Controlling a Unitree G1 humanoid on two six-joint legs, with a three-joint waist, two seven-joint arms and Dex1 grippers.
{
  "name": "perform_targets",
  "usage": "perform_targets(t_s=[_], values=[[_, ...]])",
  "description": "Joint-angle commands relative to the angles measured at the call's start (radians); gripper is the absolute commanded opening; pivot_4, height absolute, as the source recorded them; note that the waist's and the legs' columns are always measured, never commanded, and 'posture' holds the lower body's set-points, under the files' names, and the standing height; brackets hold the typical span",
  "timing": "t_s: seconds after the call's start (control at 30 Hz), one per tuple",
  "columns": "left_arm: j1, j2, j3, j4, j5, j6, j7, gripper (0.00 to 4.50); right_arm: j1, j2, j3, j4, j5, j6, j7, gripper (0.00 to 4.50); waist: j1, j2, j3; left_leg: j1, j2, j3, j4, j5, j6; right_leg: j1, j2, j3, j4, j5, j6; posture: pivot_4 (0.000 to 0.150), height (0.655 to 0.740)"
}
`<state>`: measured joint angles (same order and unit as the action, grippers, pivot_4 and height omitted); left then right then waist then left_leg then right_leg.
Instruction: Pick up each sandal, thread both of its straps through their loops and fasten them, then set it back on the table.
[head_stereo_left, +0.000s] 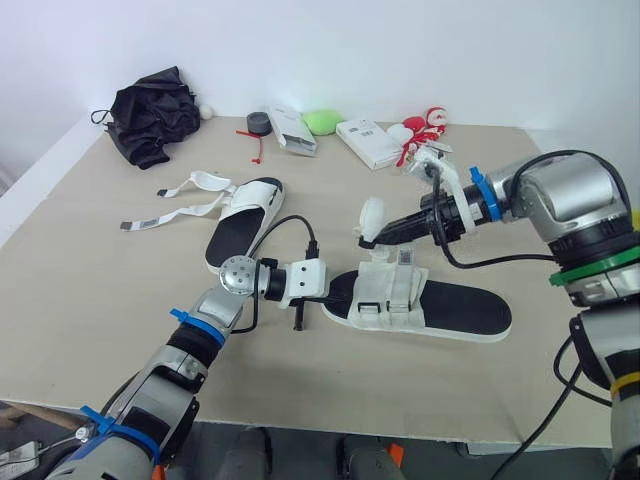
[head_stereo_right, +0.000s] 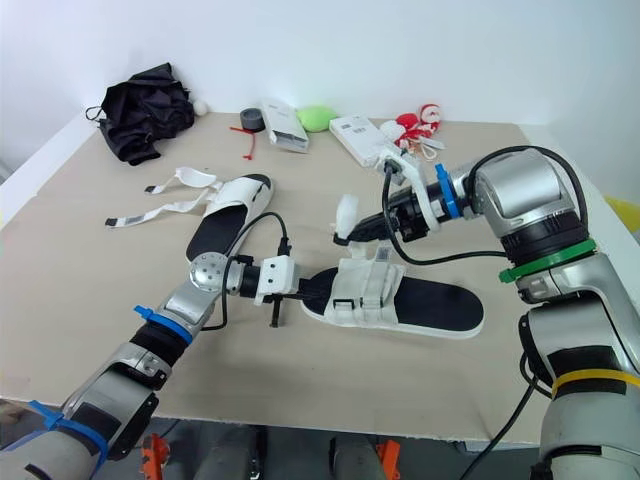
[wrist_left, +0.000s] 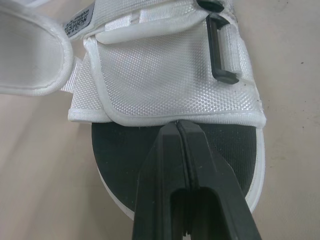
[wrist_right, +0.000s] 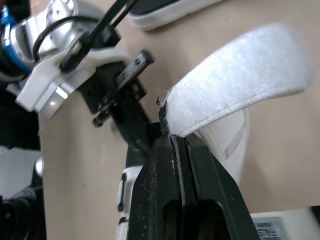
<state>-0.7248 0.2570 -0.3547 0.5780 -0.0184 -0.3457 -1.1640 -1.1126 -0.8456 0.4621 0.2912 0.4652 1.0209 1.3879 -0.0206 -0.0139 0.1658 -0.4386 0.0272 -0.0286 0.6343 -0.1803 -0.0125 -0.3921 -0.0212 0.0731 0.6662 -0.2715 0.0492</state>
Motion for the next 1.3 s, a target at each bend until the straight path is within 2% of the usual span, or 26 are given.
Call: perform_targets(t_s=[0.03, 0.2, 0.47, 0.9, 1.3], values=[[0.022, 0.011, -0.017, 0.024, 0.029, 0.026, -0.003, 0.0, 0.032, -0.031, -0.03, -0.094, 0.01, 0.009, 0.046, 0.05, -0.001, 0.001, 0.0, 0.0, 0.0, 0.0, 0.0, 0.0, 0.0, 0.0, 0.0, 0.0, 0.0, 0.0, 0.0, 0.15, 0.738], [0.023, 0.011, -0.017, 0.022, 0.028, 0.028, -0.004, 0.0, 0.132, -0.045, 0.012, -0.178, -0.046, -0.018, 0.04, 0.05, -0.001, 0.001, 0.0, 0.001, 0.0, 0.0, 0.001, 0.0, 0.0, 0.0, 0.0, 0.0, 0.0, 0.0, 0.0, 0.15, 0.738], [0.026, 0.012, -0.018, 0.017, 0.028, 0.034, -0.005, 0.0, 0.137, -0.039, 0.05, -0.142, -0.137, -0.062, 0.048, 0.05, -0.001, 0.001, 0.0, 0.001, 0.0, 0.0, 0.001, 0.0, -0.001, 0.0, 0.001, 0.0, 0.0, 0.001, 0.0, 0.15, 0.738], [0.042, 0.004, -0.022, 0.004, 0.026, 0.045, -0.002, 0.0, 0.079, -0.037, 0.068, -0.2, -0.093, 0.024, 0.178, 0.05, -0.001, 0.001, 0.0, 0.001, 0.0, 0.0, 0.001, 0.001, -0.001, 0.001, 0.0, 0.0, 0.0, 0.001, 0.0, 0.15, 0.738], [0.056, 0.004, -0.027, -0.014, 0.027, 0.056, -0.001, 0.0, 0.113, -0.025, 0.095, -0.259, -0.087, 0.085, 0.159, 0.05, -0.001, 0.001, 0.0, 0.0, 0.0, -0.001, 0.001, 0.001, -0.001, 0.0, 0.0, 0.0, 0.001, 0.001, 0.0, 0.15, 0.738]])
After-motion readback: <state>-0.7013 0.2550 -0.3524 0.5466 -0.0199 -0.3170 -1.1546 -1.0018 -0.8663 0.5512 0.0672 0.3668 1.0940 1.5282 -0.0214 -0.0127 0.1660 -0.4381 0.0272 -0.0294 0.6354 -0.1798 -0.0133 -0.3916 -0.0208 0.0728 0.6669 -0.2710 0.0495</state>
